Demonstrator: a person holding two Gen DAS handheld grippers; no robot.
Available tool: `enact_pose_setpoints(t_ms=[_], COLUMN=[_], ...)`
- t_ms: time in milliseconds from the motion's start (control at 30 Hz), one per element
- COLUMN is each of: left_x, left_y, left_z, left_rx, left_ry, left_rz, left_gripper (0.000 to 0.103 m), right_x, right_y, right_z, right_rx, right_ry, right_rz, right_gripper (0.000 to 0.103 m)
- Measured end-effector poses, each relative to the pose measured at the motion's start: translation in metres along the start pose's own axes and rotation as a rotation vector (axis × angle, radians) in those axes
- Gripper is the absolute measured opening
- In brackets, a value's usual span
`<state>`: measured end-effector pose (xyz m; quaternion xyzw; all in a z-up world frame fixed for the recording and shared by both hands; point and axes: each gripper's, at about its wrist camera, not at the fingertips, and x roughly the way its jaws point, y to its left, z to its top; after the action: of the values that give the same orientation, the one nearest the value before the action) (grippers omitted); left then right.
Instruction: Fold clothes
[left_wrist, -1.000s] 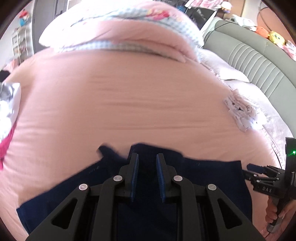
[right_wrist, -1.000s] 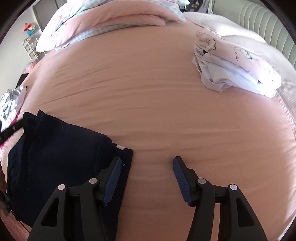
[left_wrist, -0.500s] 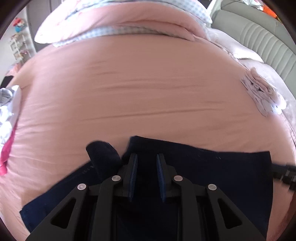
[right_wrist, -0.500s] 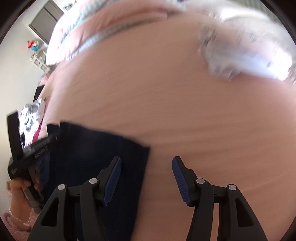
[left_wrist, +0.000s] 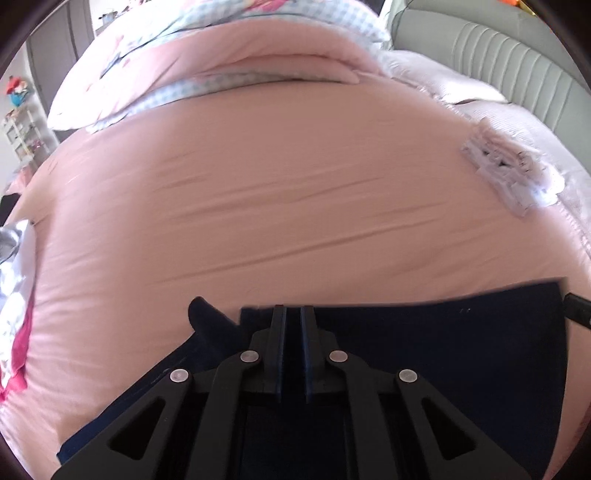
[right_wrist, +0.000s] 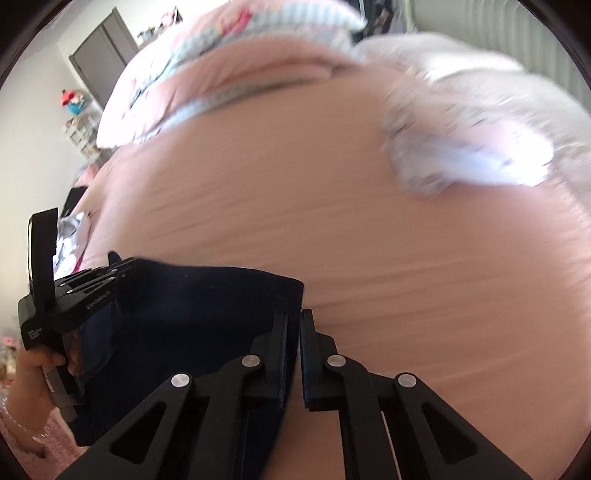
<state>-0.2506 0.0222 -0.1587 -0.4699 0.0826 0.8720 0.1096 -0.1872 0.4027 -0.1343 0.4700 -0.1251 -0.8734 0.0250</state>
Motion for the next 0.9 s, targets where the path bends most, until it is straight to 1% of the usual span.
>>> enact_pose_setpoints(t_ms=[33,67,133,167,200,267,300,333,400,467,533,567,600,700,767,833,900], left_x=[0.006,0.014,0.031,0.034,0.027,0.007,-0.002,-0.010,-0.014,-0.011,0.001,0.008,0.014,0.022,0.027,0.032,0.034], left_y=[-0.002,-0.004,-0.006,-0.005,0.000,0.010,0.015,0.018,0.016,0.008,0.003,0.000,-0.001,0.004,0.007,0.011,0.011], left_z=[0.004,0.006,0.013,0.016,0.018,0.019,0.018,0.016,0.011,0.003,-0.002,-0.005,-0.007,0.000,0.006,0.014,0.025], left_rx=[0.006,0.013,0.007,-0.004,-0.021,-0.063,-0.078,-0.080,-0.054,0.001,0.054,0.081,0.095,0.052,0.024,-0.005,-0.014], left_ry=[0.005,0.021,0.051,0.054,0.038,-0.018,-0.040,-0.040,-0.009,0.035,0.073,0.090,0.100,0.087,0.085,0.077,0.070], left_rz=[0.006,0.012,0.028,0.042,0.064,0.090,0.082,0.043,-0.016,-0.058,-0.059,-0.044,-0.020,-0.004,0.007,-0.006,0.016], left_gripper=[0.006,0.006,0.007,0.007,0.007,0.007,0.007,0.007,0.007,0.007,0.007,0.008,0.008,0.008,0.008,0.008,0.008], right_x=[-0.001,0.004,0.027,0.039,0.044,0.040,0.036,0.031,0.033,0.037,0.051,0.060,0.064,0.065,0.065,0.065,0.061], right_y=[-0.006,-0.014,-0.031,-0.034,-0.035,-0.028,-0.021,-0.013,0.004,0.022,0.030,0.034,0.036,0.034,0.026,0.015,0.008], right_z=[0.001,0.001,0.000,0.002,0.005,0.010,0.012,0.013,0.011,0.008,0.004,-0.001,-0.002,-0.002,0.001,0.003,0.005], right_rx=[0.010,0.029,0.111,0.147,0.172,0.146,0.114,0.075,0.002,-0.070,-0.110,-0.125,-0.127,-0.108,-0.062,0.005,0.050], right_ry=[-0.006,0.016,0.114,0.146,0.147,0.097,0.069,0.041,0.044,0.058,0.110,0.149,0.162,0.159,0.151,0.148,0.128], right_rz=[-0.031,-0.051,-0.046,-0.037,-0.026,-0.024,-0.023,-0.021,-0.003,0.018,0.025,0.010,0.002,0.001,0.013,0.054,0.072], right_gripper=[0.004,0.004,0.005,0.005,0.005,0.005,0.005,0.005,0.005,0.005,0.005,0.005,0.005,0.005,0.001,0.001,0.002])
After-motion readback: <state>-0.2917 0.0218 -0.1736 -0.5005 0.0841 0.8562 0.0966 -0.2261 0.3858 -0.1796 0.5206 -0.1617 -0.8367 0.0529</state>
